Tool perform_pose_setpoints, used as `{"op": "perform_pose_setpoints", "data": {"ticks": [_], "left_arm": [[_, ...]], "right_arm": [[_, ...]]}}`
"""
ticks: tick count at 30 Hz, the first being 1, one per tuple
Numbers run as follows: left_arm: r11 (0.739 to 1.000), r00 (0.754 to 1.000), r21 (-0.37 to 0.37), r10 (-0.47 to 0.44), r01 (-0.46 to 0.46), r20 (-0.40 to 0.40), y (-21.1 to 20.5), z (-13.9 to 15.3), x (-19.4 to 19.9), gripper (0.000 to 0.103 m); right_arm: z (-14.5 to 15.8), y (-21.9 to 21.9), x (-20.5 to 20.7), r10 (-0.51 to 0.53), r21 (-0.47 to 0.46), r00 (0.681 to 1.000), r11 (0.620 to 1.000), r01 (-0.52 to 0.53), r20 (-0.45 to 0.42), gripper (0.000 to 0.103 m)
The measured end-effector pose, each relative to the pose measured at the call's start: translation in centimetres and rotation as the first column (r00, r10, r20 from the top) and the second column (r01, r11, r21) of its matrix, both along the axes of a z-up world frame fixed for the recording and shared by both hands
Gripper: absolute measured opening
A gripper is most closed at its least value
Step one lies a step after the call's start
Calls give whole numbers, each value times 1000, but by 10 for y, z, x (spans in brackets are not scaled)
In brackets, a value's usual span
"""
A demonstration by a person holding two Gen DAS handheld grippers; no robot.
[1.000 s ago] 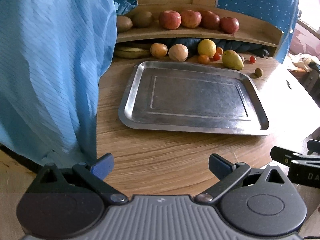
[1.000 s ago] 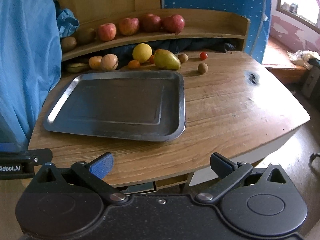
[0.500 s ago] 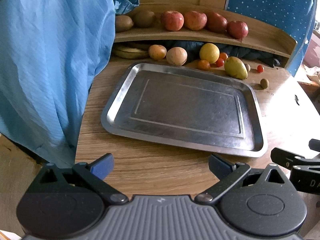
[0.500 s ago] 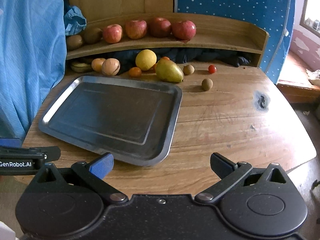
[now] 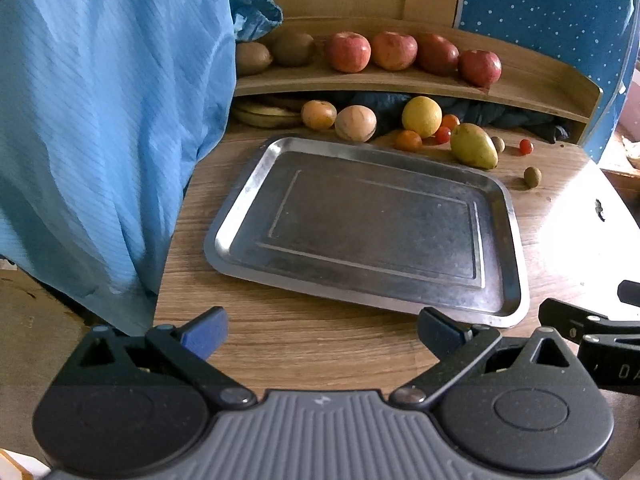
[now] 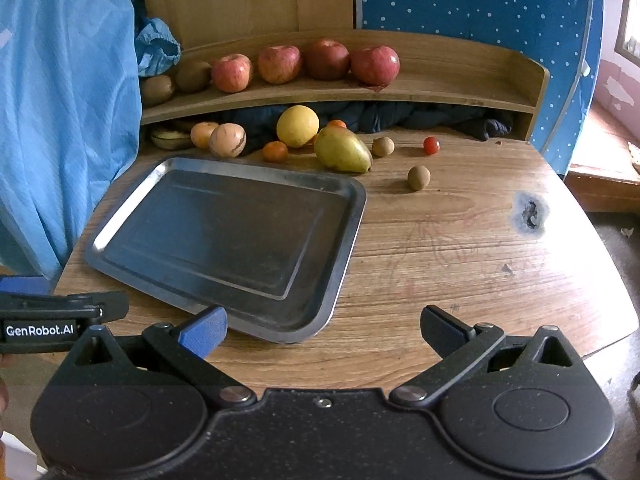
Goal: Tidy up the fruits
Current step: 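Move both grippers over the tray toward the fruits by the shelf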
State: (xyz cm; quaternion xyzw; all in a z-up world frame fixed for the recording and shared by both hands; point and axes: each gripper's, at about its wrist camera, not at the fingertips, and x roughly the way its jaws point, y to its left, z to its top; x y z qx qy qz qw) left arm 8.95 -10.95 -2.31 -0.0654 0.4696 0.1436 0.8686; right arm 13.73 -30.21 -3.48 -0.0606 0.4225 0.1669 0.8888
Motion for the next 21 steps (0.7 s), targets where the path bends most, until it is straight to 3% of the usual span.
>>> {"op": "perform_pose_setpoints", "data": {"ticks": [9, 21], "left_arm": [[1000, 1000, -14, -19, 19, 8, 7, 0, 13, 102], [995, 995, -37, -95, 96, 29, 22, -2, 65, 102]], "right_arm": [[-1, 6, -1, -7, -4, 1000, 1000, 7, -2, 103], [3, 13, 34, -86, -24, 996, 996, 86, 15, 103]]}}
